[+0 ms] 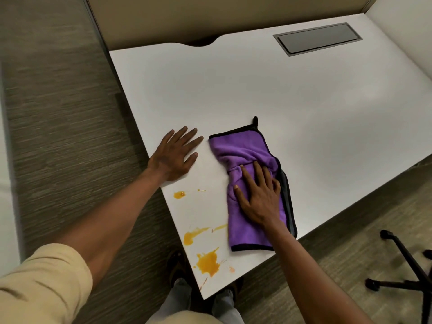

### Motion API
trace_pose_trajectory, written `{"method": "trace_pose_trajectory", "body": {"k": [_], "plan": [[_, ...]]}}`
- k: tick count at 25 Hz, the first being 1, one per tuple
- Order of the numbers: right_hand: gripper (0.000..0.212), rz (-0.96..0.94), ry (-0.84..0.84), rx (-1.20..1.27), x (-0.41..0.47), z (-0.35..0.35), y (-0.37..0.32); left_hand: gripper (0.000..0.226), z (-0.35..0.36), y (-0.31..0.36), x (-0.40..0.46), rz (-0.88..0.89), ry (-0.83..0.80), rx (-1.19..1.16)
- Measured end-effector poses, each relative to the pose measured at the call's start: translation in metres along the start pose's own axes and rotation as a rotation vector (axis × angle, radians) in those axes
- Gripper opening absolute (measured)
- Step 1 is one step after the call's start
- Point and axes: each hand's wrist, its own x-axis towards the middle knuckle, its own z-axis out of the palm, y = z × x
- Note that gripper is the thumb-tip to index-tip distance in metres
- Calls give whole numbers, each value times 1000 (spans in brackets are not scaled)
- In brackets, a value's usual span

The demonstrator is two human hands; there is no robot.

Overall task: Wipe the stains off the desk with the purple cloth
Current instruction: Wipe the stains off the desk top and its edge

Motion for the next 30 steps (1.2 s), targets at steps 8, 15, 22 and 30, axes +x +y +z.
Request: {"method": "trace_pose_trajectory", "body": {"k": [8,15,22,30], "plan": [[37,-134,205,229,-19,-7,15,58,-4,1,0,9,-21,18],[49,53,127,109,-89,0,47,60,-2,-1,-1,-5,-22,25],[60,215,-82,27,-77,-3,25,58,-3,2,-2,15,-46,34],[65,149,-144,26,-108,-8,52,58,-1,1,-3,20,-79,52]]}}
